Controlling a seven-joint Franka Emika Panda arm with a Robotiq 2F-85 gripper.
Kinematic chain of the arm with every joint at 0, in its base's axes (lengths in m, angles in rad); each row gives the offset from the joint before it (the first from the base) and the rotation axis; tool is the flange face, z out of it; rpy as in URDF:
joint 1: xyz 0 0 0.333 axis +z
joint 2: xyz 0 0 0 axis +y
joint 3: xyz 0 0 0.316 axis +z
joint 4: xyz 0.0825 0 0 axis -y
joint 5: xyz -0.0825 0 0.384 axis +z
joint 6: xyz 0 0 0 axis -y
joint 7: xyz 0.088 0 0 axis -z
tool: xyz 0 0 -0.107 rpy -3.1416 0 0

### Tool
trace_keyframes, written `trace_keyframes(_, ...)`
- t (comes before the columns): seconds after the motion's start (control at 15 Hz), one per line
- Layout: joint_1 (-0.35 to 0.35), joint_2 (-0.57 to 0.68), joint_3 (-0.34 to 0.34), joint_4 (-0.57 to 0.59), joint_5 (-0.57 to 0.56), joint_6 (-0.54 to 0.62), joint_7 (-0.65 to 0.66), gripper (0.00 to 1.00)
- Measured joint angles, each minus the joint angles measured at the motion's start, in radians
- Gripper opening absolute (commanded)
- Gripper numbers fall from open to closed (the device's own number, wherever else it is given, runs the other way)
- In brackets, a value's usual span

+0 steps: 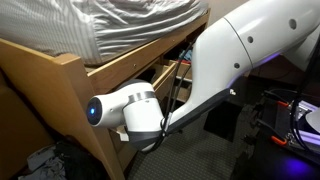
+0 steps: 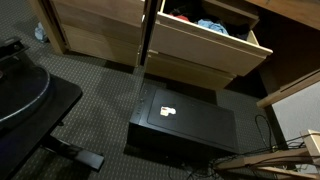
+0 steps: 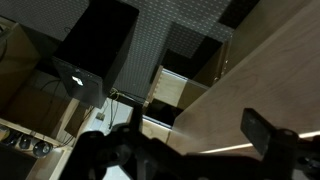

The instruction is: Open the top right drawer and close the top left drawer.

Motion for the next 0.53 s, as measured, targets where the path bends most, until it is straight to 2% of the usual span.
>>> trace_keyframes(0.33, 0.006, 0.015, -0.012, 0.021, -0.021, 0.012, 0.021, 1.00)
trace_keyframes(0.53, -0.003, 0.081, -0.015, 0.151, -0.082, 0.050, 0.019, 1.00)
